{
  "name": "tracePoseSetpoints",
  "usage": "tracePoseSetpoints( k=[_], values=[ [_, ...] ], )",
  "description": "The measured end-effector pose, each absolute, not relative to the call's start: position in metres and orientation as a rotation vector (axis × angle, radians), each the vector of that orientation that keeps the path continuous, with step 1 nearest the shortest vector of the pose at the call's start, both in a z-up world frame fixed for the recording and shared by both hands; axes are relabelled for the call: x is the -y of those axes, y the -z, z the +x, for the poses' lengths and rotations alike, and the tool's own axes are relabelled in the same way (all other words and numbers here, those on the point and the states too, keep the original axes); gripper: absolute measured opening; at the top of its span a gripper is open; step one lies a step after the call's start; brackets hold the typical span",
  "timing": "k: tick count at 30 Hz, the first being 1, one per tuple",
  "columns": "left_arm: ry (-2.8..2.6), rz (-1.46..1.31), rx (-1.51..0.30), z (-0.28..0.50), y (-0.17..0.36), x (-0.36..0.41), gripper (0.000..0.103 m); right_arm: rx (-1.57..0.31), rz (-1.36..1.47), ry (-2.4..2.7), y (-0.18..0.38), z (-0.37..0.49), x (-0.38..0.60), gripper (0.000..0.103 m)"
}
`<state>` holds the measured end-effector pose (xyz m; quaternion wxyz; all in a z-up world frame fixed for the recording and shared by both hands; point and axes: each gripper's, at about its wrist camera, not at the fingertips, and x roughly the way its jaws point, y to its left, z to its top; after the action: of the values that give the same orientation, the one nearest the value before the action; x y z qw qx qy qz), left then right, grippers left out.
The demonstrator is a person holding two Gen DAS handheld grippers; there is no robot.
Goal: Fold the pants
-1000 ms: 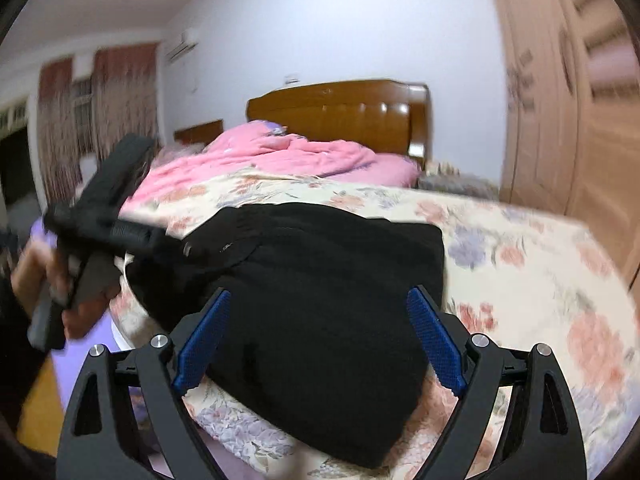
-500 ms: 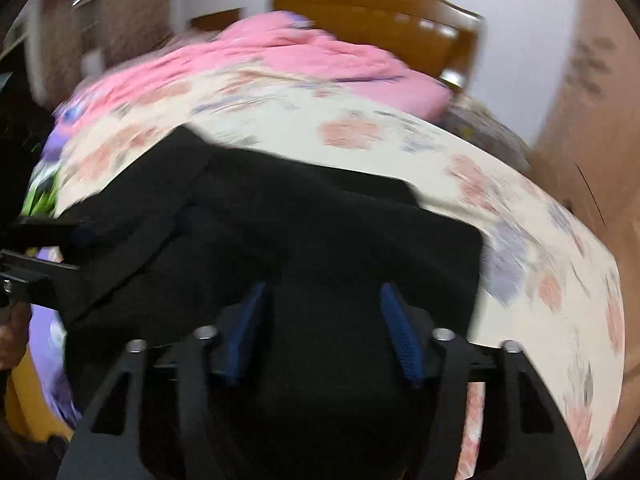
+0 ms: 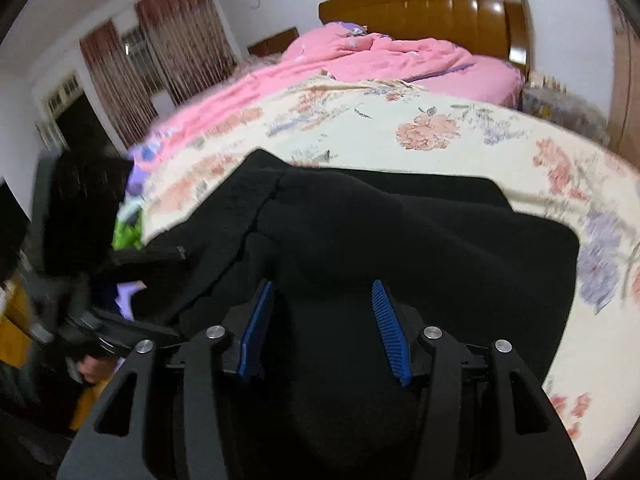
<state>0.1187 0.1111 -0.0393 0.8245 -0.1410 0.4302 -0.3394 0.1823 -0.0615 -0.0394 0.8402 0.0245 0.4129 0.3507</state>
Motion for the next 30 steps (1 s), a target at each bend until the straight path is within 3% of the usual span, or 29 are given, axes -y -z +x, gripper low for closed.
tracePoseSetpoints(
  k=[3, 6, 7, 14, 21, 30],
  values=[
    [0.72, -0.284, -0.907, 0.116, 0.043, -0.115, 0.077, -0.881, 0.119, -0.77, 0.039, 0.186, 0.067, 0.057],
    [0.688, -0.248, -0.897, 0.115, 0.04, -0.112, 0.069, -0.887, 0.113, -0.811, 0.037, 0.186, 0.061, 0.077],
    [0.663, -0.197, -0.893, 0.114, 0.038, -0.106, 0.067, -0.886, 0.092, -0.822, 0.037, 0.185, 0.056, 0.08],
    [0.551, -0.067, -0.871, 0.104, 0.025, -0.09, 0.05, -0.841, 0.027, -0.728, 0.033, 0.175, 0.052, 0.081],
    [0.528, -0.031, -0.867, 0.099, 0.021, -0.088, 0.049, -0.636, 0.152, -0.487, 0.018, 0.104, 0.103, 0.087],
    [0.489, -0.005, -0.859, 0.094, 0.019, -0.08, 0.05, -0.66, -0.078, -0.32, 0.05, 0.014, 0.113, 0.087]
  ],
)
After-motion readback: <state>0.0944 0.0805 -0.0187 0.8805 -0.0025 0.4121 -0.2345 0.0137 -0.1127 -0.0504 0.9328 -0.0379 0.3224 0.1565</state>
